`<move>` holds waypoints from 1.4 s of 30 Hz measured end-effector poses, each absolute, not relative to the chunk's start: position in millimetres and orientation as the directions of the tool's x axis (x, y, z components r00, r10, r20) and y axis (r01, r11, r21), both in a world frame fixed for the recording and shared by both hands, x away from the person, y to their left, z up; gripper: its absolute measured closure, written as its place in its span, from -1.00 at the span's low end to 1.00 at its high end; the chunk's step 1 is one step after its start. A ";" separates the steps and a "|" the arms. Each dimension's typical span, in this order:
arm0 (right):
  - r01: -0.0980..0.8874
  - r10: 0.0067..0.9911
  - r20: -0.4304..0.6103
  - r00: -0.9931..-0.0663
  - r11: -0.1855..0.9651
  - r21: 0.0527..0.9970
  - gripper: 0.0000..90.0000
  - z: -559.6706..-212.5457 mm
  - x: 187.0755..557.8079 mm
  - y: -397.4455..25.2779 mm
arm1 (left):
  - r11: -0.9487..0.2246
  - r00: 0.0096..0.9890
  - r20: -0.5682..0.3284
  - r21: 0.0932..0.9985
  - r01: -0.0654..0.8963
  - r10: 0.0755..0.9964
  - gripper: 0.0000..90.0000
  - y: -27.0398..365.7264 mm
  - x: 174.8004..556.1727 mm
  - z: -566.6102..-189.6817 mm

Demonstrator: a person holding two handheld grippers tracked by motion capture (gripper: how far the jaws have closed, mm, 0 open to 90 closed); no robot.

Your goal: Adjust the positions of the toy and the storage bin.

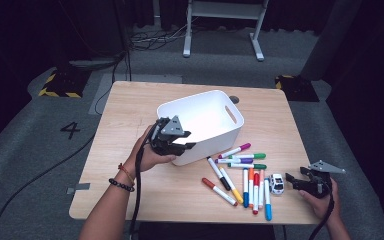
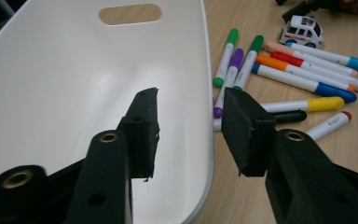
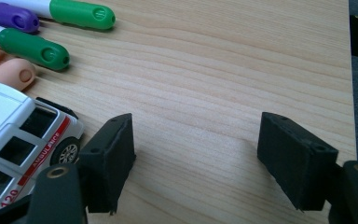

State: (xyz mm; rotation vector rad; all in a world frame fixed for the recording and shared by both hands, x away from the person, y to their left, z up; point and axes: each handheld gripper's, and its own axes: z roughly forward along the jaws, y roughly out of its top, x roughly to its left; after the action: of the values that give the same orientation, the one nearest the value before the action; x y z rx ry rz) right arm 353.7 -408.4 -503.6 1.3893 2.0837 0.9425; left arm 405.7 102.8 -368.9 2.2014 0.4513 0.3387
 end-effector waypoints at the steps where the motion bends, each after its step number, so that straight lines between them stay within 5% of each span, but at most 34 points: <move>1: 0.608 0.924 -0.003 -0.383 0.255 0.752 -0.39 -503.6 353.7 -408.3 | -0.567 0.889 0.082 0.795 0.214 0.451 0.17 108.6 407.1 -367.5; 5: 0.607 0.924 -0.004 -0.383 0.255 0.753 -0.39 -503.7 353.7 -408.3 | -0.543 0.854 0.091 0.804 0.241 0.513 -0.10 120.4 404.0 -365.4; 7: 0.607 0.924 -0.003 -0.383 0.255 0.753 -0.39 -503.6 353.7 -408.3 | -0.480 0.859 0.027 0.838 0.259 0.512 -0.22 128.7 402.5 -363.8; 20: 0.607 0.924 -0.003 -0.383 0.254 0.753 -0.39 -503.7 353.7 -408.3 | -0.461 0.825 0.051 0.848 0.262 0.562 -0.34 145.5 394.4 -367.0; 29: 0.607 0.924 -0.004 -0.383 0.255 0.752 -0.39 -503.7 353.7 -408.2 | -0.423 0.725 0.078 0.852 0.309 0.685 -0.53 176.8 371.4 -386.1; 42: 0.599 0.925 0.011 -0.379 0.236 0.765 -0.39 -501.0 351.4 -409.9 | -0.444 0.691 0.026 0.784 0.434 0.722 -0.63 194.3 354.9 -460.2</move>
State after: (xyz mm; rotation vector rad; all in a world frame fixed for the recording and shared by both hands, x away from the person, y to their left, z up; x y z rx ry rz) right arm 351.4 -409.9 -501.0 1.3941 2.0665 0.9719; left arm 354.9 194.3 -460.2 2.1034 0.8833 0.4609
